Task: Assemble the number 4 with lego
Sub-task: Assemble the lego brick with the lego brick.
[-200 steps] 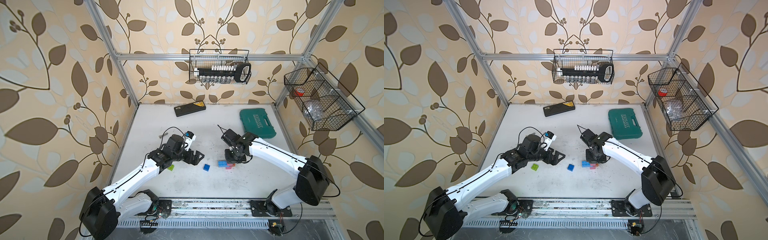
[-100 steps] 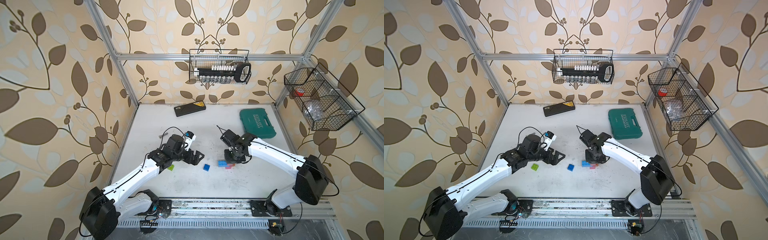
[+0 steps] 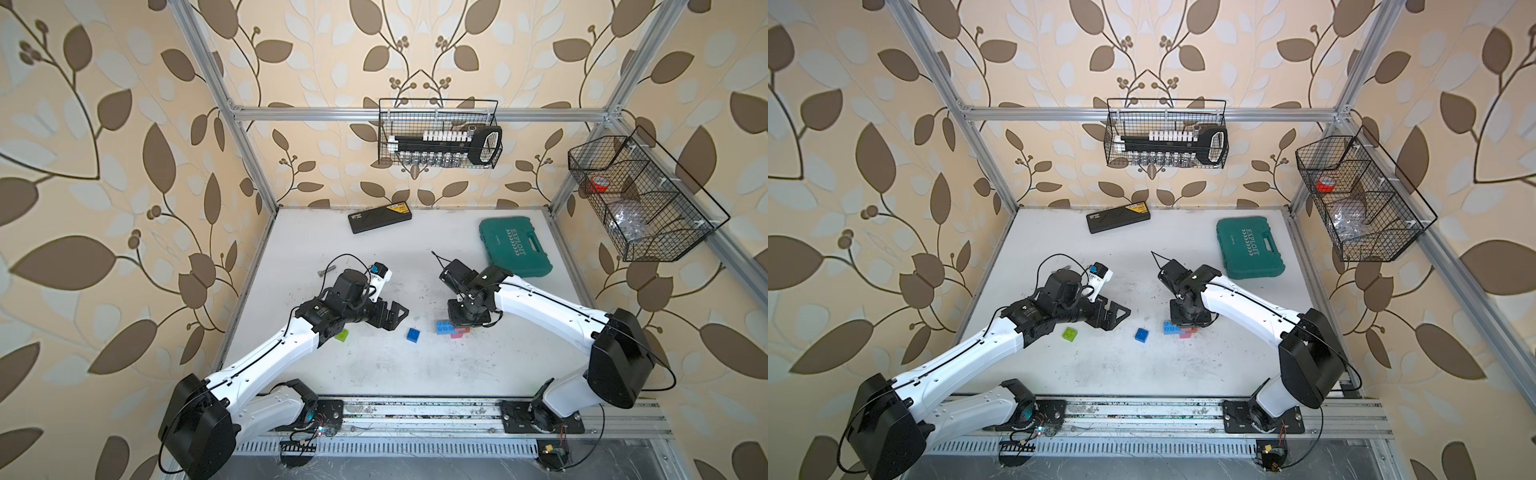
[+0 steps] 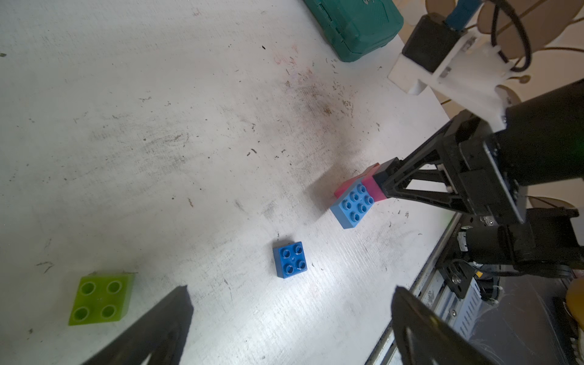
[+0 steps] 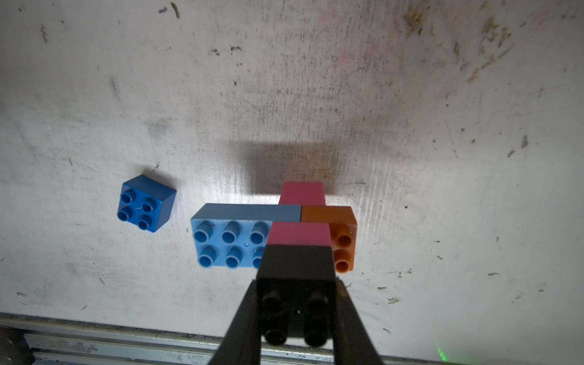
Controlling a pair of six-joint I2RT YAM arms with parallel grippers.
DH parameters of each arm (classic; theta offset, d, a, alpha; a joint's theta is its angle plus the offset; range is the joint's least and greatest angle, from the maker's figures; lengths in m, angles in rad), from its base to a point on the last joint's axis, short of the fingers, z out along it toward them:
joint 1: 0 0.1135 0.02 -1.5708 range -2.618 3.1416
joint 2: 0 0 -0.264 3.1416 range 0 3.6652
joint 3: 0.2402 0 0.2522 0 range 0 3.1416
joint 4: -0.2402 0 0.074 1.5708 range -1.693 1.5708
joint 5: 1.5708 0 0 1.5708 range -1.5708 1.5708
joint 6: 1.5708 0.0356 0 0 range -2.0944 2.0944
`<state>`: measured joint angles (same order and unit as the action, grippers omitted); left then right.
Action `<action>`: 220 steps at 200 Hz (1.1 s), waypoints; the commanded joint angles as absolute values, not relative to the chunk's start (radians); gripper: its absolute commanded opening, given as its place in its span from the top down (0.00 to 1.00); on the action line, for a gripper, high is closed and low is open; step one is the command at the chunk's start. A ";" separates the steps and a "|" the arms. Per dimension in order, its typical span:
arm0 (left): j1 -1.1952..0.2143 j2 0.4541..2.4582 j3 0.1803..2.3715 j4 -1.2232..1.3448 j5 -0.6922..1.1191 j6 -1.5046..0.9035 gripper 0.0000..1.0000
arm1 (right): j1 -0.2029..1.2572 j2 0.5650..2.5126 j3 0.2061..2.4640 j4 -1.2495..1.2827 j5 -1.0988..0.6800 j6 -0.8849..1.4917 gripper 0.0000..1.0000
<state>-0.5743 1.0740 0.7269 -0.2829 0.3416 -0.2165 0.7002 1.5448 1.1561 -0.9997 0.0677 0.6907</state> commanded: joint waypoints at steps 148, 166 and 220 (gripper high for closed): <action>-0.564 1.039 0.730 -0.262 0.352 -0.221 0.01 | 0.704 1.532 1.204 -1.039 0.093 0.666 0.48; -0.564 1.027 0.732 -0.279 0.340 -0.222 0.01 | 0.704 1.508 1.221 -1.049 0.107 0.664 0.43; -0.560 0.927 0.687 -0.372 0.222 -0.302 0.01 | 0.755 1.465 1.286 -1.015 -0.010 0.496 0.40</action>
